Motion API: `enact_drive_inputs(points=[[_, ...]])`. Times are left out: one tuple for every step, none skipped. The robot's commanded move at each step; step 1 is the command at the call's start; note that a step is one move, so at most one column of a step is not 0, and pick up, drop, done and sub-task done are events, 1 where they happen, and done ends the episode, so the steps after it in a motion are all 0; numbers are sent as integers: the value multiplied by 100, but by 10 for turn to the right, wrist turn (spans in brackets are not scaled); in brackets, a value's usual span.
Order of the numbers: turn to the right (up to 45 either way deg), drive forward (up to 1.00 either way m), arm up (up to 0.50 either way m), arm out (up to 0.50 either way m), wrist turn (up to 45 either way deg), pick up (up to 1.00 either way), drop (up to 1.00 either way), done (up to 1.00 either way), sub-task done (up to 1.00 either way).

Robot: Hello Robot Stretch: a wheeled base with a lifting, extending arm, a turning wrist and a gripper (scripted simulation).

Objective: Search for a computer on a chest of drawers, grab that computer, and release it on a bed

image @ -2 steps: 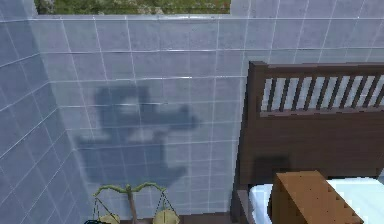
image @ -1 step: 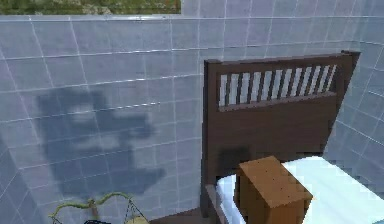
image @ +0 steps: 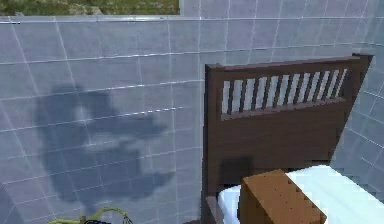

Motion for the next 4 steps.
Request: enact_drive_inputs(points=[[-300, 0, 0, 0, 0, 0, 0, 0, 0], [0, 0, 0, 42, 0, 0, 0, 0, 0], [0, 0, 0, 0, 450, 0, 0, 0, 0], [0, 0, 0, 0, 450, 0, 0, 0, 0]])
